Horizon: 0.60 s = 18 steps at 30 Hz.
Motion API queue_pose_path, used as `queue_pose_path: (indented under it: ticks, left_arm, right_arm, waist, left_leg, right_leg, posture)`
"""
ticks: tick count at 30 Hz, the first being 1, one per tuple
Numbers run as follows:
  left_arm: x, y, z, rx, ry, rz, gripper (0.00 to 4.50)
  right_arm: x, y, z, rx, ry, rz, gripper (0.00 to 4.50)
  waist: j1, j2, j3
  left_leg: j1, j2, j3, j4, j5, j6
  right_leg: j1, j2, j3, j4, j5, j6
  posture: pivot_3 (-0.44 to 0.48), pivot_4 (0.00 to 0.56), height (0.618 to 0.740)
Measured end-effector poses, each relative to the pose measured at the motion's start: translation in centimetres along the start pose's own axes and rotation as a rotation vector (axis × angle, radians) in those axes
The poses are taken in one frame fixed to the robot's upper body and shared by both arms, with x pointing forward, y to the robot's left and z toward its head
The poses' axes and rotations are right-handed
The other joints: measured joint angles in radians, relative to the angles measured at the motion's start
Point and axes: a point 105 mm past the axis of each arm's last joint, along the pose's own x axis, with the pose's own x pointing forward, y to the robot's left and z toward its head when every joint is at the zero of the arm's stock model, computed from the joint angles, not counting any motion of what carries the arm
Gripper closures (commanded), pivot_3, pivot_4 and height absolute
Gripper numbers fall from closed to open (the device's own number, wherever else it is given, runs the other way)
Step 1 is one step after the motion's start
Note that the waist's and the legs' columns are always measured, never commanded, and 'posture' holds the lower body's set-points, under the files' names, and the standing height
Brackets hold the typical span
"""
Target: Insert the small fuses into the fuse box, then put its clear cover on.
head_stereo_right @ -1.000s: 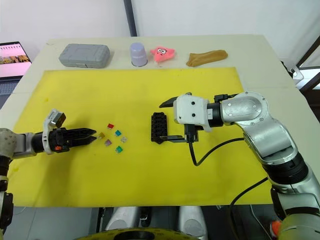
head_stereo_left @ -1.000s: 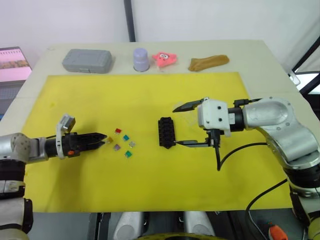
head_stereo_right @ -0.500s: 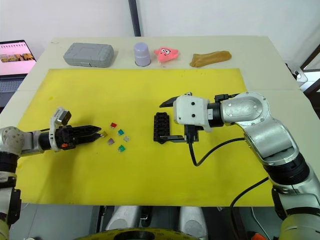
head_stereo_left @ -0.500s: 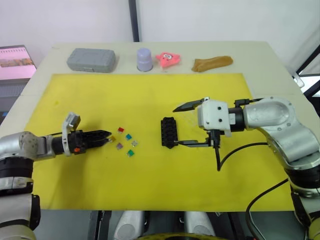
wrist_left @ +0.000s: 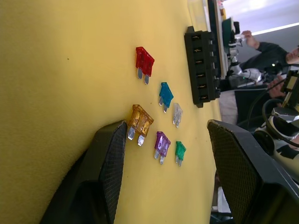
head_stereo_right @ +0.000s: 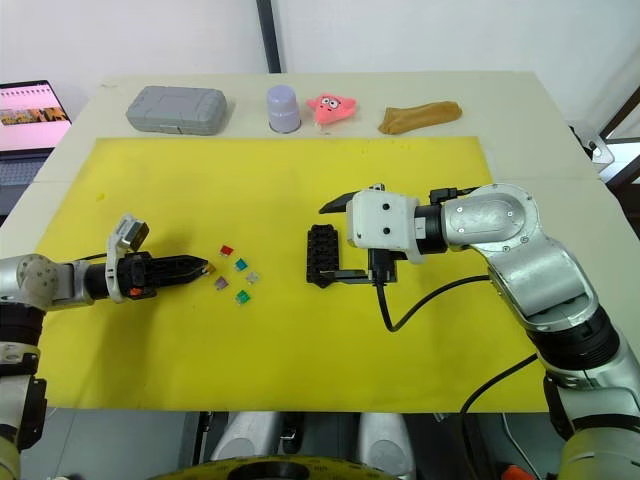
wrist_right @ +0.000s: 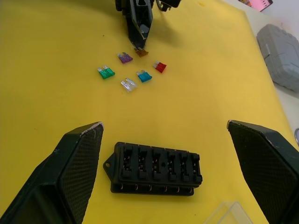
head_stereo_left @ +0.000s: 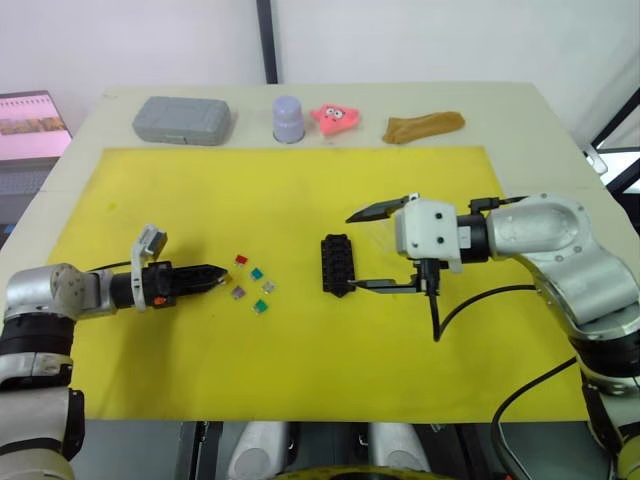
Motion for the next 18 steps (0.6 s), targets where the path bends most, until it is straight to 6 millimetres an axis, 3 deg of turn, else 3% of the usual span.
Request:
queue_pose_path:
  ticks: [11, 13, 18]
  left_arm:
    - [0.16, 0.39, -0.11, 0.018, 0.0, 0.013, 2.13]
    - [0.17, 0.41, -0.1, 0.019, 0.0, 0.014, 2.67]
    - [0.37, 0.66, -0.18, 0.024, 0.002, 0.026, 2.67]
  right_arm:
    - [0.0, 0.01, -0.08, 0.008, 0.004, 0.0, 0.0]
    - [0.0, 0.02, -0.06, 0.008, 0.004, 0.001, 0.0]
    - [0.04, 0.16, 0.17, 0.0, 0.002, 0.004, 0.0]
  waist:
    - [0.0, 0.0, 0.0]
    - [0.0, 0.0, 0.0]
    - [0.0, 0.0, 0.0]
  left_leg:
    - [0.0, 0.0, 0.0, 0.0, 0.0, 0.0]
    - [0.0, 0.0, 0.0, 0.0, 0.0, 0.0]
    - [0.0, 0.0, 0.0, 0.0, 0.0, 0.0]
  right_leg:
    - [0.0, 0.0, 0.0, 0.0, 0.0, 0.0]
    - [0.0, 0.0, 0.0, 0.0, 0.0, 0.0]
    - [0.0, 0.0, 0.0, 0.0, 0.0, 0.0]
  posture:
    - [0.0, 0.15, 0.731]
    - [0.0, 0.15, 0.731]
    - [0.0, 0.15, 0.731]
